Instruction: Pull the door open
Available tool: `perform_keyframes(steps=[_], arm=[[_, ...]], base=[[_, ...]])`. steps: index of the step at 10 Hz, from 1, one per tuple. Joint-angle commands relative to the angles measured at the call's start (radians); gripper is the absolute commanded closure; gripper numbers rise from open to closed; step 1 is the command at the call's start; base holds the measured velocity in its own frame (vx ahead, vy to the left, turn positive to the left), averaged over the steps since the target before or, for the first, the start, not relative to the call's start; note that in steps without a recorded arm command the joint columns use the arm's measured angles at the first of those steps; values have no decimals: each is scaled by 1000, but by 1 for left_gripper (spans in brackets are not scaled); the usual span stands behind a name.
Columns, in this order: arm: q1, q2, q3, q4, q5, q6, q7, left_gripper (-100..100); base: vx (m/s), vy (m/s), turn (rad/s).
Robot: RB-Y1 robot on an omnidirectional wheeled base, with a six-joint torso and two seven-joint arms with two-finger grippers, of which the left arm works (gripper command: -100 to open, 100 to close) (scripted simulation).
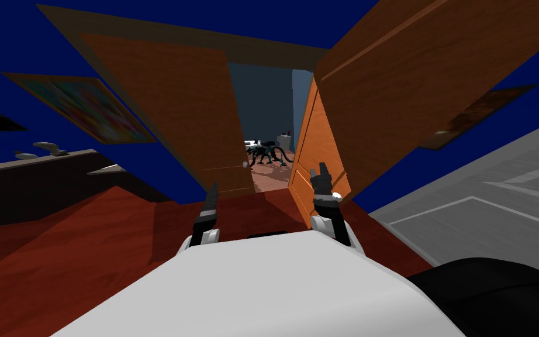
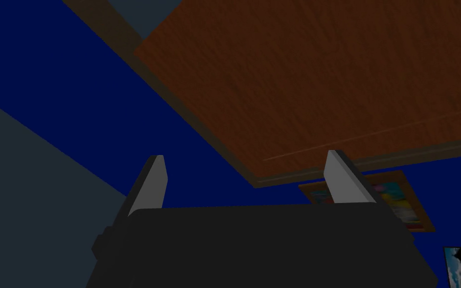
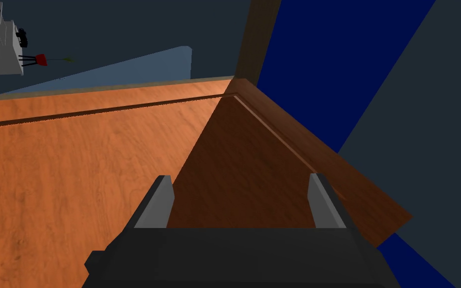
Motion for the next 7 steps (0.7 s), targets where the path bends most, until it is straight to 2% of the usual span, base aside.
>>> perform_keyframes(steps=[1,7], arm=[[-8,1,10,29,-10,-5,-36,-100],[-41,7,52,145,-46,-27,-160,-100]], base=[[103,-6,-35],[99,2,-34]])
